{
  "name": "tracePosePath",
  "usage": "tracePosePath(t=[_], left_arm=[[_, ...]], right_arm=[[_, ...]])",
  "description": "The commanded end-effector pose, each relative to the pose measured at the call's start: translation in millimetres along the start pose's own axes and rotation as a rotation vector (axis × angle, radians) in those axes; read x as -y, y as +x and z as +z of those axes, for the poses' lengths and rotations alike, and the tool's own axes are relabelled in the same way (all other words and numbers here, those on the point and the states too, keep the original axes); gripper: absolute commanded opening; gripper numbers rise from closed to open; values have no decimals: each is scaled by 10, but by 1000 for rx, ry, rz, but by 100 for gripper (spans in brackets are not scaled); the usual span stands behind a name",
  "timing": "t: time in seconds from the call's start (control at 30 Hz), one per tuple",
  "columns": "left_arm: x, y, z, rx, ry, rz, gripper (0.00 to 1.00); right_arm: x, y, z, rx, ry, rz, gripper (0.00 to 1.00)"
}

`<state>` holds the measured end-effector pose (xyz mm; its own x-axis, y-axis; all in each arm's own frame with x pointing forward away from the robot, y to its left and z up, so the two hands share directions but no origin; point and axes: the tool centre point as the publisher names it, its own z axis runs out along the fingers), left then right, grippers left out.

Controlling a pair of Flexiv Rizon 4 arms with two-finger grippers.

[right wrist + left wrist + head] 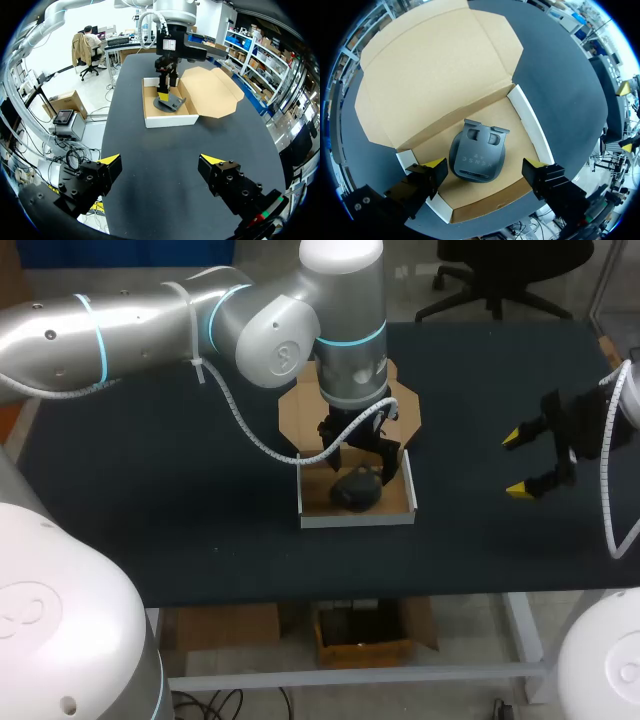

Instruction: Assemble the packaging by folding the flat box into shape, placing the metal phone stand inside, and closing the box properly

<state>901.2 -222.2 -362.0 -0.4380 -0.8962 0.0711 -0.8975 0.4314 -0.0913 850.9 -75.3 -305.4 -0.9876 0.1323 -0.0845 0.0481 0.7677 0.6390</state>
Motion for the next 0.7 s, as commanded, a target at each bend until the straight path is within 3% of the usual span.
tracePosePath(t=[0.03, 0.1, 0.2, 0.7], left_arm=[[6, 7, -5, 4, -2, 0, 100], [6, 7, -5, 4, -2, 0, 100], [-4, -36, 24, 39, 2, -78, 100], [-171, 15, 64, 28, -2, -295, 100]], right_arm=[[6, 1, -6, -1, -2, 0, 100], [6, 1, -6, -1, -2, 0, 100], [6, 1, -6, -1, -2, 0, 100], [6, 1, -6, -1, -2, 0, 100]])
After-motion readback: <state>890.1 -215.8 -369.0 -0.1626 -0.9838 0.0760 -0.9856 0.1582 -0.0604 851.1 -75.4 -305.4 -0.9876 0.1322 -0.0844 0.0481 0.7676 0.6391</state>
